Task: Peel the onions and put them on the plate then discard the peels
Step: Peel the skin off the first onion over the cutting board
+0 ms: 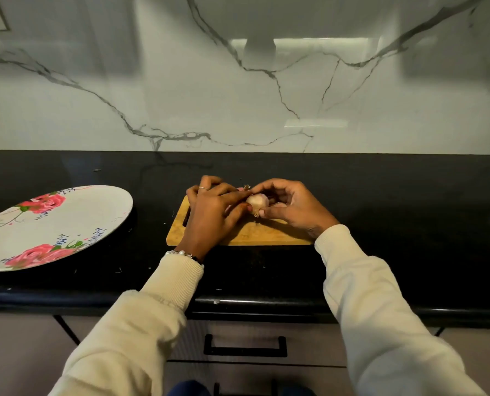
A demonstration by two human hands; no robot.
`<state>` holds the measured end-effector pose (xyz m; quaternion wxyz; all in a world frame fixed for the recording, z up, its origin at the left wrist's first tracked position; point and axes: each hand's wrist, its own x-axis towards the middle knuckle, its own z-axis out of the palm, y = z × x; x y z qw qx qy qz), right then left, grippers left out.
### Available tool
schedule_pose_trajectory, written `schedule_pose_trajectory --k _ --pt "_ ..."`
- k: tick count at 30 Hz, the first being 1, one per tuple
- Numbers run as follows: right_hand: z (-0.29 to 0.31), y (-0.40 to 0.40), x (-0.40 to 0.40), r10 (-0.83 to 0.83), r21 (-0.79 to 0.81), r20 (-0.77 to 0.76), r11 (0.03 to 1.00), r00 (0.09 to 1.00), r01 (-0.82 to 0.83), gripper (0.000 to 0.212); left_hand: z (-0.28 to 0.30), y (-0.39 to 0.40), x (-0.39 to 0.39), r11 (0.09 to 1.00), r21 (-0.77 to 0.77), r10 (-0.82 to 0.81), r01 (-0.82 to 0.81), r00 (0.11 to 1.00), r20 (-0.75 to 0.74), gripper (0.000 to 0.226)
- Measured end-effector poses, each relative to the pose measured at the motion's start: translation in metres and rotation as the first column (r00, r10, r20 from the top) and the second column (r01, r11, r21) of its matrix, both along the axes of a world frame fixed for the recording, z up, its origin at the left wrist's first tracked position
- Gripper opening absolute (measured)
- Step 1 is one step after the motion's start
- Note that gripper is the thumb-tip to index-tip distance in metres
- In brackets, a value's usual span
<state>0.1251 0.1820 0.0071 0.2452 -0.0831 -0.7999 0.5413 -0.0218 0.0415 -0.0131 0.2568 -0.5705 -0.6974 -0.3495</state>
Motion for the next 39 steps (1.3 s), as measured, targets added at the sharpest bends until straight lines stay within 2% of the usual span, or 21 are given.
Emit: schedule_pose_trajectory --k 3,6,14,22,27,32,39 --pt "0.001 0.003 0.0 -0.02 0.015 0.005 1.0 1.0 0.02 0.037 0.003 0.0 0.001 0.999 0.032 -0.029 0.03 0.999 -0.012 0.042" --pt "0.001 0.005 0.0 -0.067 0.037 0.023 0.997 0.997 0.066 0.035 0.004 0.001 0.001 0.997 0.059 -0.051 0.054 0.998 -0.045 0.037" --pt "0.0 0.007 0.001 -0.102 -0.033 0.052 0.994 0.993 0.103 0.03 0.006 0.003 -0.002 0.994 0.033 -0.102 0.106 0.99 -0.095 0.037" --pt "-0.002 0.009 0.001 -0.122 -0.04 -0.019 0.992 0.992 0.121 0.027 0.008 -0.001 0.0 0.994 0.059 -0.09 0.093 0.995 -0.049 0.035" --pt "-0.002 0.009 0.0 -0.122 -0.124 -0.019 0.985 0.992 0.119 0.026 0.006 0.0 0.002 0.991 0.053 -0.118 0.119 0.992 -0.034 0.033" --pt "-0.006 0.007 -0.005 -0.109 -0.207 -0.008 0.973 0.994 0.105 0.019 0.007 -0.001 0.006 0.997 0.027 -0.065 0.067 0.996 -0.058 0.015" --pt "-0.004 0.006 -0.003 -0.091 -0.171 0.018 0.981 0.996 0.093 0.026 0.012 -0.004 0.014 0.998 0.03 -0.061 0.059 0.997 0.052 0.017"
